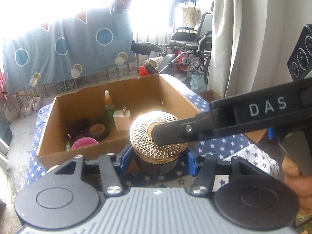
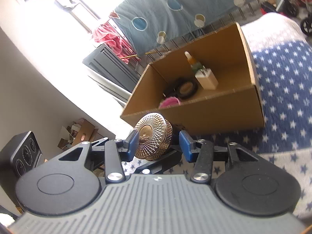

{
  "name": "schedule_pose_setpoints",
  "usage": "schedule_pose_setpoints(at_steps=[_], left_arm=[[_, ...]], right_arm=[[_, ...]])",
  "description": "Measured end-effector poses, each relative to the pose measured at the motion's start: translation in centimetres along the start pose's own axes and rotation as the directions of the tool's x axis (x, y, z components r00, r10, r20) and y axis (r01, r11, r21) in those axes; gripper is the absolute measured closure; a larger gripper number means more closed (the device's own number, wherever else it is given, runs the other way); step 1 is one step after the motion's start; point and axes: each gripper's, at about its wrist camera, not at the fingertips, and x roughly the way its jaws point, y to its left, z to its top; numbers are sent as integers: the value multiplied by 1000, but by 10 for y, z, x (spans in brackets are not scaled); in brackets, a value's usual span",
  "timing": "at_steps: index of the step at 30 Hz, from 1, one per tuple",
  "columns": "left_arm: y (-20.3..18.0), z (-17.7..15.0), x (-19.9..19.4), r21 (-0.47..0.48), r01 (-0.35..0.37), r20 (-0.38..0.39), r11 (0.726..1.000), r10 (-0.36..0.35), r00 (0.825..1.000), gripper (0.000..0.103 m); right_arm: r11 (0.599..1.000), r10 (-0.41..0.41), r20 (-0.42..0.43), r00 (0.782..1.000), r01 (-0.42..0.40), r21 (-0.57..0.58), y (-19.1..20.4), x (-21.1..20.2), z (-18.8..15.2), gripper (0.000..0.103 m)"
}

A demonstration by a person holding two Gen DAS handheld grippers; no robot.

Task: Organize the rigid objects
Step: 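Carry the gold jar into the box and open the right gripper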

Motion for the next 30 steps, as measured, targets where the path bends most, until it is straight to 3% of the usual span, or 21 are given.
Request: schedule_pose_setpoints(at_steps=[6, 10, 13, 18, 25, 30], left_arm=[[33, 48, 32, -81, -15, -36, 997, 12, 999, 46], [59, 65, 86, -169, -20, -154, 985, -6, 988, 46], [76, 64, 129, -226, -38, -271, 973, -25, 962, 46], [95, 53, 175, -304, -63, -397, 950, -66, 916, 46], [109, 39, 202, -357, -104, -483, 929, -88, 871, 46], [115, 37, 202, -403, -93, -487, 911, -127, 864, 43]], right_arm=[[995, -5, -31, 1000, 2, -101, 8, 33, 64, 57], [994, -44, -137, 990, 30, -100, -10, 86, 99, 56], [996, -72, -246, 967, 54, -77, -33, 129, 116, 56], [996, -90, -379, 921, 79, -44, -66, 175, 125, 56], [997, -77, -483, 872, 79, -16, -83, 209, 114, 56], [995, -91, -499, 862, 97, -13, -90, 216, 114, 56]])
